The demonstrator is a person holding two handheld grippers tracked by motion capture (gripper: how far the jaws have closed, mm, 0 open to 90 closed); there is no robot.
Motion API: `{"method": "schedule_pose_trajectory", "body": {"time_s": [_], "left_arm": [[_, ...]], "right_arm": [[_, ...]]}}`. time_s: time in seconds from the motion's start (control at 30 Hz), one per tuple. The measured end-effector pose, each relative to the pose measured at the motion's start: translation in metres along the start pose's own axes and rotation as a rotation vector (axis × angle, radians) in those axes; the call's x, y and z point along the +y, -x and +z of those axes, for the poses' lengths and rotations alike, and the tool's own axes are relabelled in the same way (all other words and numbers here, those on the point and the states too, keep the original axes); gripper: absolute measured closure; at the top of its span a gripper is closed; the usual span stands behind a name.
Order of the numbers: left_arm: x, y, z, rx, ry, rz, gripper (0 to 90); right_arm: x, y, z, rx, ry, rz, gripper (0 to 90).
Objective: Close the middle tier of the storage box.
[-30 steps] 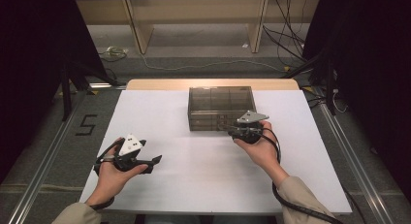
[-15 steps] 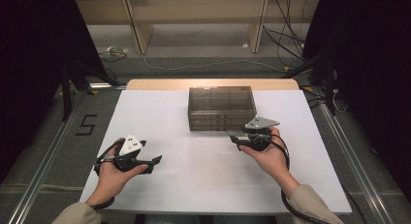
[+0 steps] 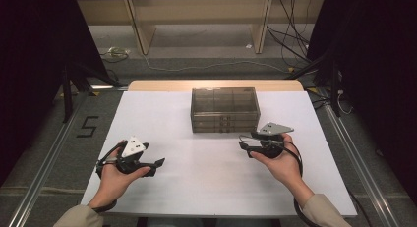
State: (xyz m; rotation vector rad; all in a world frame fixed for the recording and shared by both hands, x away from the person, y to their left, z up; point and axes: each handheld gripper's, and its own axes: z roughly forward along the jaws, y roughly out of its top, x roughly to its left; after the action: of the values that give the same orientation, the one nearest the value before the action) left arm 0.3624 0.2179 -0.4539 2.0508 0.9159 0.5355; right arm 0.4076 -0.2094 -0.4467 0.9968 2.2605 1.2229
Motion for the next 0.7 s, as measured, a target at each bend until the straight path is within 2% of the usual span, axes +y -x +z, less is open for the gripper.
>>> {"method": "schedule_pose_trajectory", "body": {"time_s": [0.7], "left_arm": [[-0.001,0.0,0.001,-0.009,-0.001,-0.022,18.9]], "right_arm": [[-0.015,0.001,-0.027,0.0,0.009,0.014,33.8]]}}
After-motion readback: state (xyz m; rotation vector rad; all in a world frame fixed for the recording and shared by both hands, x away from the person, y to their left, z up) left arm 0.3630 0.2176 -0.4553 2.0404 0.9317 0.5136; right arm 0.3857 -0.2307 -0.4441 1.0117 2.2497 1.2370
